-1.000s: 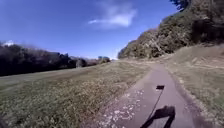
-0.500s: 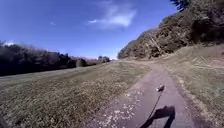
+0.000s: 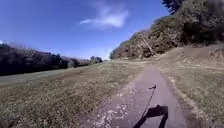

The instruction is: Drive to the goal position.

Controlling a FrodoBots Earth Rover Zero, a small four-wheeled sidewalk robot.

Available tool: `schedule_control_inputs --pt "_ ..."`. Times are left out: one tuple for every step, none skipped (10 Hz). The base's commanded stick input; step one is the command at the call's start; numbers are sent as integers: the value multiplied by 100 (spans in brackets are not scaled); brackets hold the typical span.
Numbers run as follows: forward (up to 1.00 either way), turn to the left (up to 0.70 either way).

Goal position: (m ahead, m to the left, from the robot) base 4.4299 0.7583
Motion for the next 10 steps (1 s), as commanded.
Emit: schedule_control_inputs --pt "0 -50" --pt "0 -50" --pt "0 -50" --pt "0 -50" --pt "0 -46" --pt "0 -10" --pt "0 0" --pt "0 0" --pt "0 0" --pt "0 0"
